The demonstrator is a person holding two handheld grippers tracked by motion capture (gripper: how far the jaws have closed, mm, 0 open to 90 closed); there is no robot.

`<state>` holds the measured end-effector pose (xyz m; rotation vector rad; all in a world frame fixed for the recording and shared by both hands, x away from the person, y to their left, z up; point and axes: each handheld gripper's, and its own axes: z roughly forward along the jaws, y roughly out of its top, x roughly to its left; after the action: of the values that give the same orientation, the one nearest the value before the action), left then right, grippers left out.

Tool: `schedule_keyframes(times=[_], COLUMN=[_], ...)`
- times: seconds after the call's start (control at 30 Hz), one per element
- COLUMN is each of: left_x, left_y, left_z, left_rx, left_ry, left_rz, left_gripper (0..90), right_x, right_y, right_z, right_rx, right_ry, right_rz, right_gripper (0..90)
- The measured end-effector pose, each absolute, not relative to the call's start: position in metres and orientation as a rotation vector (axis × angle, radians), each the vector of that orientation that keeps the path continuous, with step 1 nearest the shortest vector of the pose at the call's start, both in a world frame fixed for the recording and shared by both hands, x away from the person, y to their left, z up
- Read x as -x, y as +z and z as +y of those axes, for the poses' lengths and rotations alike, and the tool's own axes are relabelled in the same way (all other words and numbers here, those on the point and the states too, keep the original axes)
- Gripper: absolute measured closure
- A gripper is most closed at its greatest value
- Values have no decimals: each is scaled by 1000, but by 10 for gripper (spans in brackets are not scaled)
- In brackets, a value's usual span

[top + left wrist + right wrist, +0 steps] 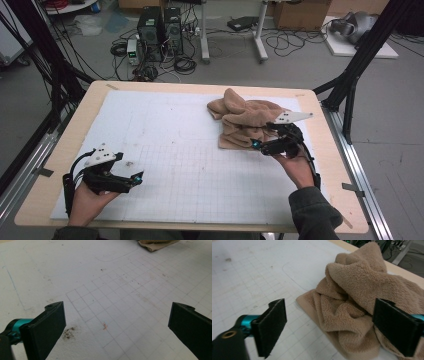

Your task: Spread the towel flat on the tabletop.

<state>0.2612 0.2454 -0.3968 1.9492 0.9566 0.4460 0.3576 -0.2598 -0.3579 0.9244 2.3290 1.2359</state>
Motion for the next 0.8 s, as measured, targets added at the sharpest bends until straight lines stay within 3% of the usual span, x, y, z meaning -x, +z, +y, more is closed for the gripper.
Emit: schedule_keyframes(times=[0.3, 0.67, 0.8], left_x=[-263, -264, -264], left_y=[-398, -402, -403], left_z=[246, 246, 245], left_rx=[-1947, -1945, -1948], left_ry=[440, 426, 426], left_rz=[960, 972, 969], left_gripper=[18, 18, 18], right_x=[-390, -404, -404], right_y=[-394, -429, -425], right_z=[-232, -213, -216], right_rx=[-929, -930, -921], right_ry=[1068, 867, 870], right_rz=[2446, 2488, 2491], right_gripper=[257, 648, 725])
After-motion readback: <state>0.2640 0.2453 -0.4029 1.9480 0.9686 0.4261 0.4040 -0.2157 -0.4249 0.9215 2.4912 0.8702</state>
